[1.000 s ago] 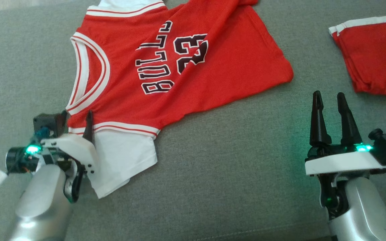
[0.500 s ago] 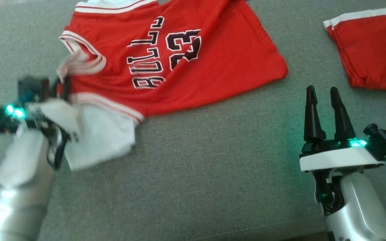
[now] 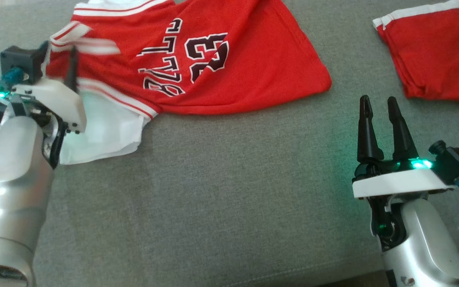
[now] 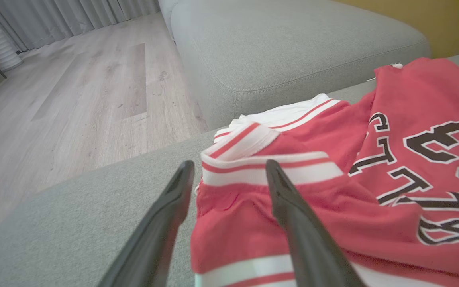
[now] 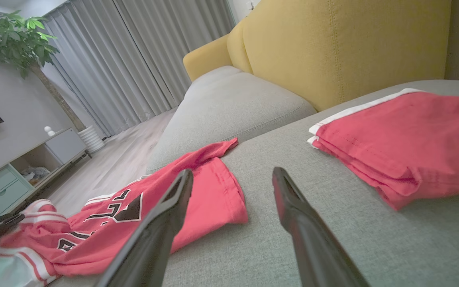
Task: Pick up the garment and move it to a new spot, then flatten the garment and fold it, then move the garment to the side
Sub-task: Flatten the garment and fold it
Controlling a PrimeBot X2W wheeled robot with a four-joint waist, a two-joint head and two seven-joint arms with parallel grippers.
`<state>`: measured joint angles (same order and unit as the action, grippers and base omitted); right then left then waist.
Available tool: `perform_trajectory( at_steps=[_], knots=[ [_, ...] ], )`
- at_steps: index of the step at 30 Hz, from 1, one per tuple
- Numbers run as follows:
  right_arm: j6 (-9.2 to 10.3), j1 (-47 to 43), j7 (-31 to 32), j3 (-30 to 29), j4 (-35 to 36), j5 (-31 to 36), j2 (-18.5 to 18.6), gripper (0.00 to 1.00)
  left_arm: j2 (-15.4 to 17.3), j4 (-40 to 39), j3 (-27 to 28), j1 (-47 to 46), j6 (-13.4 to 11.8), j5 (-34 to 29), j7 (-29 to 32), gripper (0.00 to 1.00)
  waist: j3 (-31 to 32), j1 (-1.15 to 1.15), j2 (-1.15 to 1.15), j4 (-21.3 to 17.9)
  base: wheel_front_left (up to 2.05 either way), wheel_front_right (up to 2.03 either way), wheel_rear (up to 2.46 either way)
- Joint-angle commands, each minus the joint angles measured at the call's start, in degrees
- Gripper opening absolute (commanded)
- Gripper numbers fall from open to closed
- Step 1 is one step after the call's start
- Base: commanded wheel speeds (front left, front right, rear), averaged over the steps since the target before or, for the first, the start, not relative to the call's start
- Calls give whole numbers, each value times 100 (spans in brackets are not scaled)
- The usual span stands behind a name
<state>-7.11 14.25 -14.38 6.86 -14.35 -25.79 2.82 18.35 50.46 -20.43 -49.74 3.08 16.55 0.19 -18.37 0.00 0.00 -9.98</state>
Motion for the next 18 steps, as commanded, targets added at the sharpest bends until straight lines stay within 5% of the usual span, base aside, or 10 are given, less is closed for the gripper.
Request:
perform_trajectory(
  at_steps=[1,9,18],
  knots=[
    [-37,74,-61,104,162,-20,6,100,196,-59,126,-264,-14,0,-107,100,37,0,0,22,0,0,0],
    [-37,-66,-62,-59,202,147,6,100,-117,99,93,113,-83,119,-867,100,412,0,0,385,0,0,0],
    [-37,-294,-44,-321,96,357,6,100,-679,-772,97,1316,-274,395,-1370,100,793,0,0,942,0,0,0]
  ],
)
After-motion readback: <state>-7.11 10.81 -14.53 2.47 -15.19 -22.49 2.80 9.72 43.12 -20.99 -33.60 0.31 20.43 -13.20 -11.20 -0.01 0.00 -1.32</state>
